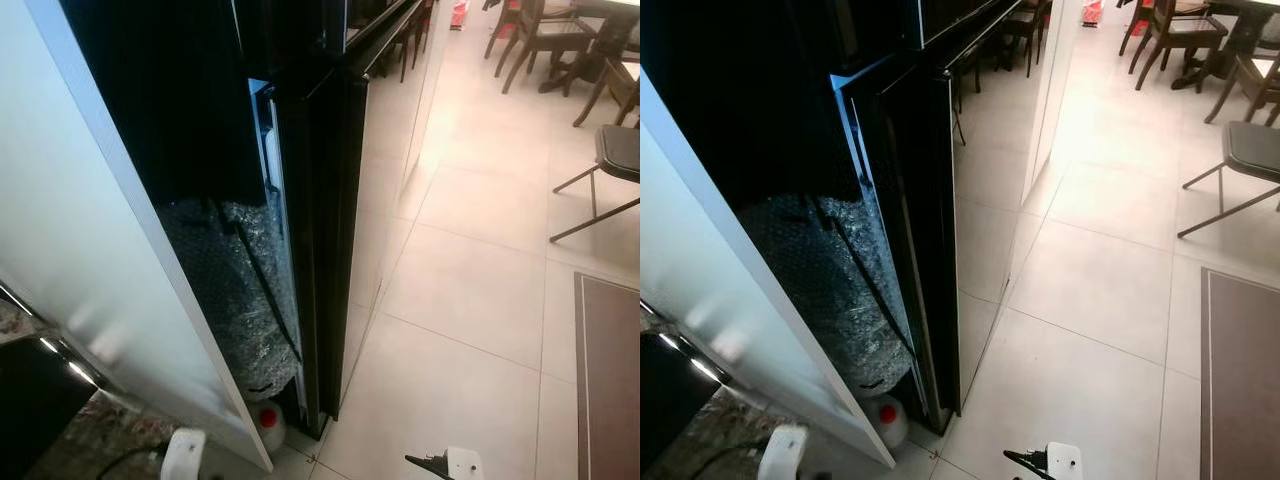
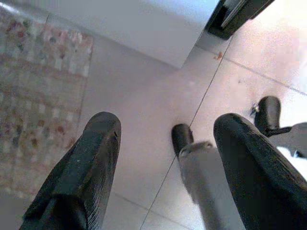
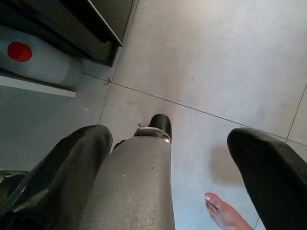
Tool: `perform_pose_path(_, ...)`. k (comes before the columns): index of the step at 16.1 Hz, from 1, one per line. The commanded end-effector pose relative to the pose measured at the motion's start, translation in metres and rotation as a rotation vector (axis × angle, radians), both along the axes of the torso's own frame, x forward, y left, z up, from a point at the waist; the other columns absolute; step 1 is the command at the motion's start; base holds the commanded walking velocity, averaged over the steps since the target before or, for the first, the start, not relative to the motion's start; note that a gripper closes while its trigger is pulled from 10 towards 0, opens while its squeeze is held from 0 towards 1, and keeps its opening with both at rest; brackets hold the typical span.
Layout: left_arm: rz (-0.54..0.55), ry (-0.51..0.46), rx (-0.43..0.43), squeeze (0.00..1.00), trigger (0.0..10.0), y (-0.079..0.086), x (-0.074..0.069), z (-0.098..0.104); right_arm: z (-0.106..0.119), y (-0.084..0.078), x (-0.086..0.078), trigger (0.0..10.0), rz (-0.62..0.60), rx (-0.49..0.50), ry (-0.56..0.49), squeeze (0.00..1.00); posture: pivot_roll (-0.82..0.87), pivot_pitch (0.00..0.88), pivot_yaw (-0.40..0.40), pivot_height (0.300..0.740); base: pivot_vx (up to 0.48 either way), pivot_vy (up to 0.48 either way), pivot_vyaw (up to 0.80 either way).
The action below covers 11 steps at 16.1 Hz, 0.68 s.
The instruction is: Restocking fridge
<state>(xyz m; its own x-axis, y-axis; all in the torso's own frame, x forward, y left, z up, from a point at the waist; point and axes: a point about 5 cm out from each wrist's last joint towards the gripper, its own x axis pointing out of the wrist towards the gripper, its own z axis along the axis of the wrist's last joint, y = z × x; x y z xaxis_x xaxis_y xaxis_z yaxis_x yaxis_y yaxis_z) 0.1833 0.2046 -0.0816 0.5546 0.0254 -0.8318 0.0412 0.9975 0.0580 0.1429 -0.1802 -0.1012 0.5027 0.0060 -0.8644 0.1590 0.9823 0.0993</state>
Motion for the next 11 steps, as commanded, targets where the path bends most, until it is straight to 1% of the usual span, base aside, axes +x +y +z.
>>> perform_pose_path(1,0.014,0.021,0.003,0.0,10.0,0.001,-0.004,-0.002,0.0,0.0,0.0,10.0,-0.013,0.005,-0.003,0.0,-0.01,0.0,0.028,0.74,0.0,0.0,0.0)
perform_pose_path(2,0.014,0.029,0.003,0.0,10.0,0.002,-0.011,-0.005,0.0,0.0,-0.001,10.0,-0.013,0.004,-0.001,0.0,-0.01,0.0,0.029,0.74,0.0,0.0,0.0)
perform_pose_path(3,0.018,0.047,0.006,0.0,10.0,0.007,-0.026,-0.01,-0.001,-0.001,-0.003,10.0,-0.013,0.003,0.002,0.0,-0.01,0.0,0.031,0.74,0.0,0.0,0.0)
perform_pose_path(4,0.021,0.053,0.008,0.0,10.0,0.009,-0.031,-0.011,-0.001,-0.001,-0.004,10.0,-0.014,0.002,0.005,0.0,-0.01,0.0,0.032,0.74,0.0,0.0,0.0)
perform_pose_path(5,0.026,0.078,0.015,0.0,10.0,0.017,-0.047,-0.015,-0.003,-0.002,-0.009,10.0,-0.017,0.0,0.014,0.0,-0.01,0.0,0.035,0.74,0.0,0.0,0.0)
perform_pose_path(7,0.036,0.103,0.025,0.0,10.0,0.025,-0.066,-0.019,-0.005,-0.004,-0.016,10.0,-0.02,-0.003,0.024,0.0,-0.01,0.0,0.035,0.74,0.0,0.0,0.0)
perform_pose_path(8,0.038,0.111,0.031,0.0,10.0,0.028,-0.073,-0.02,-0.006,-0.005,-0.021,10.0,-0.019,-0.007,0.033,0.0,0.0,0.0,0.035,0.74,0.0,0.0,0.0)
perform_pose_path(9,0.04,0.113,0.033,0.0,10.0,0.03,-0.076,-0.02,-0.007,-0.005,-0.024,10.0,-0.016,-0.009,0.038,0.0,0.0,0.0,0.035,0.74,0.0,0.0,0.0)
perform_pose_path(10,0.042,0.113,0.036,0.0,10.0,0.031,-0.078,-0.02,-0.008,-0.005,-0.029,10.0,-0.017,-0.01,0.045,0.0,0.0,0.0,0.036,0.74,0.0,0.0,0.0)
perform_pose_path(11,0.039,0.108,0.041,0.0,10.0,0.031,-0.077,-0.02,-0.01,-0.005,-0.038,10.0,-0.009,-0.01,0.058,0.0,0.0,0.007,0.043,0.74,0.0,0.0,0.0)
